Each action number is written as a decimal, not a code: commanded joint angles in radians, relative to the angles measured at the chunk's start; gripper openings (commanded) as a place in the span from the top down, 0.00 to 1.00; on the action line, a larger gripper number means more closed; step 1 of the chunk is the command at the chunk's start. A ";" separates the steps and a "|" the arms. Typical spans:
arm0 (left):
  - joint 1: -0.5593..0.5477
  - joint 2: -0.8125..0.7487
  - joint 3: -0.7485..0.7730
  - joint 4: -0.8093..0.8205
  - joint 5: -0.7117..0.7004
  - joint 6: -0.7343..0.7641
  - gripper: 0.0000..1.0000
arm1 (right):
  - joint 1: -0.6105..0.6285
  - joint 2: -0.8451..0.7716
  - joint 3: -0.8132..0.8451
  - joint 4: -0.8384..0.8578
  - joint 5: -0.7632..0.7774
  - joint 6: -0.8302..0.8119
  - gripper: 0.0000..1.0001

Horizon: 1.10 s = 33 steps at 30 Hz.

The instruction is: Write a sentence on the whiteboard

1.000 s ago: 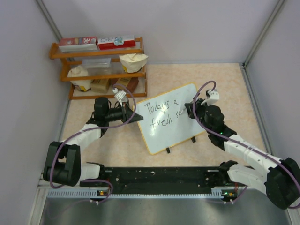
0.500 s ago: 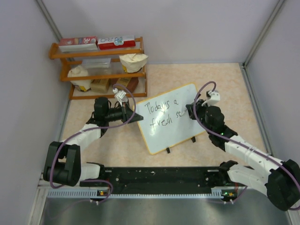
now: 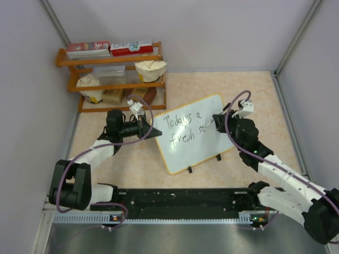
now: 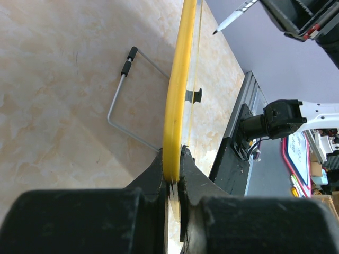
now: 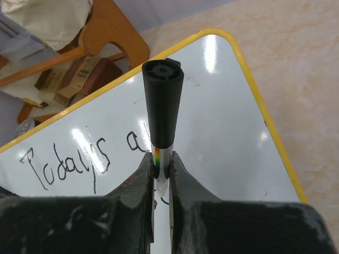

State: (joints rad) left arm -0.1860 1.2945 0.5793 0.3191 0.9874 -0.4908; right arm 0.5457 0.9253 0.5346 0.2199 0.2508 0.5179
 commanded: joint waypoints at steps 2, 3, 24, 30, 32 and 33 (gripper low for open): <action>-0.010 0.020 -0.026 -0.046 -0.070 0.162 1.00 | -0.020 -0.011 0.080 0.010 0.041 -0.005 1.00; -0.010 0.019 -0.026 -0.046 -0.072 0.162 1.00 | -0.024 -0.003 0.084 0.010 0.045 -0.010 1.00; -0.010 0.015 -0.027 -0.049 -0.075 0.164 1.00 | -0.043 0.112 0.090 0.019 0.013 -0.025 1.00; -0.009 0.014 -0.026 -0.051 -0.075 0.164 1.00 | -0.043 0.099 0.082 0.010 -0.019 -0.033 1.00; -0.010 0.015 -0.025 -0.051 -0.075 0.164 1.00 | -0.044 0.096 0.077 0.004 -0.025 -0.036 1.00; -0.010 0.015 -0.026 -0.049 -0.075 0.164 1.00 | -0.044 0.093 0.070 0.003 -0.027 -0.035 1.00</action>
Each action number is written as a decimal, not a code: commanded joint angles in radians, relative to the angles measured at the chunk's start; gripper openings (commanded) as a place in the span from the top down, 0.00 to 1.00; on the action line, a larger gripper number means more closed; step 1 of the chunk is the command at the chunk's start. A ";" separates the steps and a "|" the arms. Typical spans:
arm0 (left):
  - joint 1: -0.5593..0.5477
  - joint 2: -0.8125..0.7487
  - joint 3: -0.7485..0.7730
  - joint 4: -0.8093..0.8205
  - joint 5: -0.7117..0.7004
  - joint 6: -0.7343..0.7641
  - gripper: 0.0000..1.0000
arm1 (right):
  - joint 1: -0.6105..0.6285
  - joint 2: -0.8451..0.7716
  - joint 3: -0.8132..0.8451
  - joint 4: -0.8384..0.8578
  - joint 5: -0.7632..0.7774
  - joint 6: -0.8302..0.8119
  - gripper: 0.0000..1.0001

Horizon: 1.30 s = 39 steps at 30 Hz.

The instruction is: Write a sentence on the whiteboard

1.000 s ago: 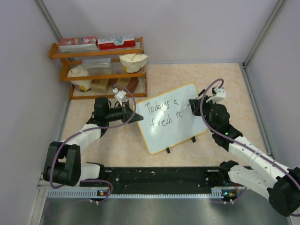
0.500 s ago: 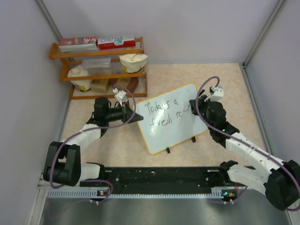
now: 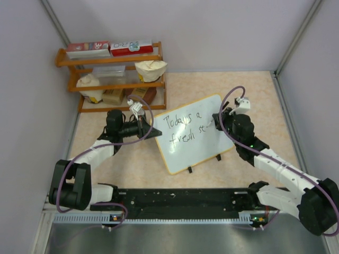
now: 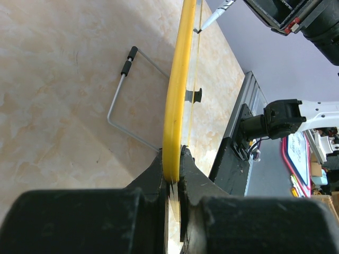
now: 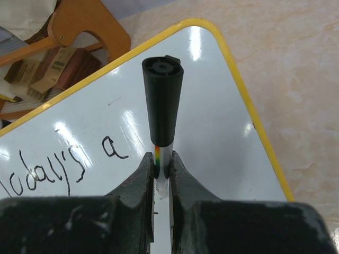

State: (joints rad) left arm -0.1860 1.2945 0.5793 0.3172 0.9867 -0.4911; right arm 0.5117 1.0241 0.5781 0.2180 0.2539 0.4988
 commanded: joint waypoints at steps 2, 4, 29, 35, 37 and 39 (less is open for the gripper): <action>-0.010 0.014 -0.027 -0.047 -0.074 0.164 1.00 | -0.009 -0.010 0.022 -0.005 -0.030 -0.017 1.00; -0.010 0.014 -0.027 -0.047 -0.074 0.164 1.00 | -0.010 -0.013 0.016 -0.012 -0.030 -0.016 1.00; -0.010 0.011 -0.029 -0.047 -0.075 0.164 1.00 | -0.018 -0.024 0.058 -0.052 0.054 -0.031 1.00; -0.009 0.012 -0.029 -0.047 -0.074 0.164 1.00 | -0.018 -0.004 0.091 -0.042 0.041 -0.029 1.00; -0.010 0.014 -0.030 -0.047 -0.074 0.164 1.00 | -0.019 -0.004 0.092 -0.034 0.035 -0.028 1.00; -0.010 0.014 -0.027 -0.047 -0.074 0.164 1.00 | -0.018 -0.001 0.097 -0.035 0.033 -0.031 1.00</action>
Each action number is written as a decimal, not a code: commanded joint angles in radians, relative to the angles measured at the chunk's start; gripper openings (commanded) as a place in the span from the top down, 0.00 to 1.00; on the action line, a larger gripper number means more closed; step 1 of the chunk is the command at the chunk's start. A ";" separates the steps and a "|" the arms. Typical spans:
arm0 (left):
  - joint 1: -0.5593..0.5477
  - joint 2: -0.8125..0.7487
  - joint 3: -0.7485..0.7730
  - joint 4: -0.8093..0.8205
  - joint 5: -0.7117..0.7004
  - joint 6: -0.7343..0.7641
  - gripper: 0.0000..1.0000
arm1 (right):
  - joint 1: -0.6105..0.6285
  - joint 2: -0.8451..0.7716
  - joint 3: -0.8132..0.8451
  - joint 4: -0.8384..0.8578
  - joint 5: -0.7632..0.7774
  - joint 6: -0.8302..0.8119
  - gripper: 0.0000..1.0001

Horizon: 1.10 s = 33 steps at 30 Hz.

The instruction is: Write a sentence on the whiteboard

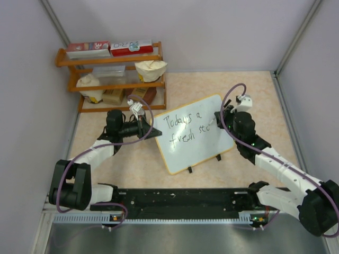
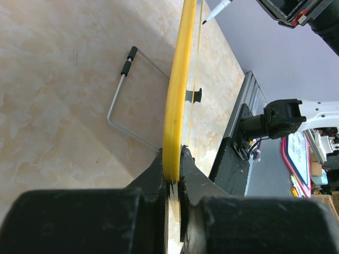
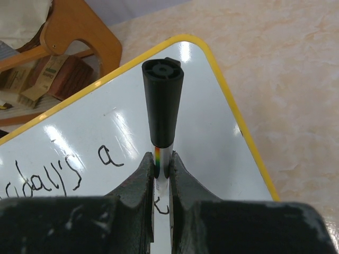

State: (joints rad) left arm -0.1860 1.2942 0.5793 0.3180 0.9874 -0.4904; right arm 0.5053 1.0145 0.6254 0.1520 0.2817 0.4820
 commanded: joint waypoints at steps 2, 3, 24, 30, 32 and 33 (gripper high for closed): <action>-0.010 0.017 -0.026 -0.046 -0.076 0.164 1.00 | -0.011 0.015 0.050 0.024 0.004 -0.016 1.00; -0.010 0.017 -0.027 -0.046 -0.075 0.164 1.00 | -0.013 0.018 0.046 0.023 0.002 -0.017 1.00; -0.010 0.016 -0.026 -0.045 -0.072 0.162 1.00 | -0.028 -0.019 -0.055 -0.020 0.011 0.003 1.00; -0.010 0.014 -0.026 -0.046 -0.073 0.164 1.00 | -0.028 -0.050 -0.012 -0.003 -0.025 0.001 1.00; -0.010 0.014 -0.024 -0.048 -0.073 0.165 1.00 | -0.027 -0.063 0.002 0.006 -0.027 0.001 1.00; -0.010 0.013 -0.025 -0.049 -0.073 0.164 1.00 | -0.028 -0.063 0.007 0.009 -0.026 0.003 1.00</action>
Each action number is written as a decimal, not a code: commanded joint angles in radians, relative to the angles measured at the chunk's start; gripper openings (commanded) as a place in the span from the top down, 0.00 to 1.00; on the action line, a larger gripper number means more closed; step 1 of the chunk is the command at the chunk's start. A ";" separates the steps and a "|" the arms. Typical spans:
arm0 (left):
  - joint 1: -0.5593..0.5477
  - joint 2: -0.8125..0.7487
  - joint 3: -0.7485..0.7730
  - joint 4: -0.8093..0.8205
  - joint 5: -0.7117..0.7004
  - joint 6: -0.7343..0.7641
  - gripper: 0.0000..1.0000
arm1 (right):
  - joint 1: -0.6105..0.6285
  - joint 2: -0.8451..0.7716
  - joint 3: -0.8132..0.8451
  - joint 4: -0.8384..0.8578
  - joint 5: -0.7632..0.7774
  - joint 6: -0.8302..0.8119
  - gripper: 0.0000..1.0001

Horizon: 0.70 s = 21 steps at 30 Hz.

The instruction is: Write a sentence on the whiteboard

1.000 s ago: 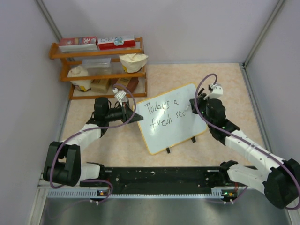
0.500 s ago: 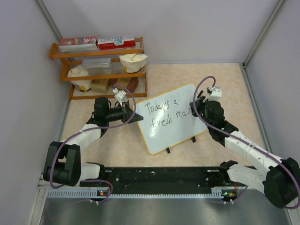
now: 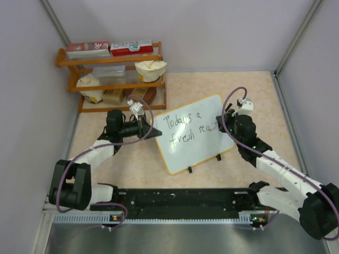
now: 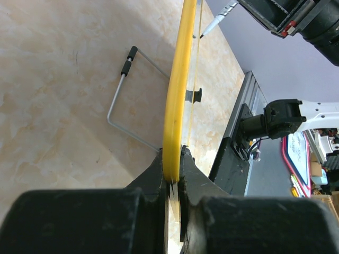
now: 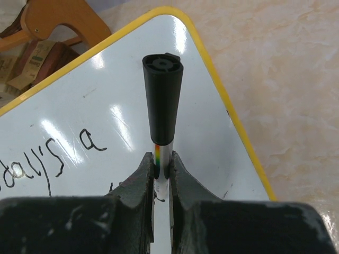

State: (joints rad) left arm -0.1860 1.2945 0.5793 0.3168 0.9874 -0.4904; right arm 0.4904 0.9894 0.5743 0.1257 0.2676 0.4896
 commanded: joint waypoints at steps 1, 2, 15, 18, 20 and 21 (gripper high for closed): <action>-0.010 0.012 -0.024 -0.048 -0.075 0.164 1.00 | -0.013 -0.037 0.068 0.038 -0.008 -0.006 1.00; -0.010 0.012 -0.025 -0.050 -0.073 0.165 1.00 | -0.013 -0.034 0.076 0.038 -0.005 -0.009 1.00; -0.009 0.015 -0.024 -0.050 -0.073 0.165 1.00 | -0.023 0.061 0.102 0.051 0.019 -0.022 1.00; -0.010 0.019 -0.024 -0.050 -0.073 0.165 1.00 | -0.024 0.068 0.090 0.049 0.024 -0.022 1.00; -0.010 0.017 -0.026 -0.050 -0.073 0.165 1.00 | -0.024 0.065 0.078 0.048 0.022 -0.017 1.00; -0.010 0.015 -0.024 -0.050 -0.073 0.165 1.00 | -0.024 0.064 0.072 0.046 0.021 -0.017 1.00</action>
State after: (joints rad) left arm -0.1860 1.2945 0.5793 0.3164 0.9871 -0.4908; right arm 0.4763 1.0554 0.6380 0.1486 0.2745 0.4801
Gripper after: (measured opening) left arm 0.079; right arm 0.066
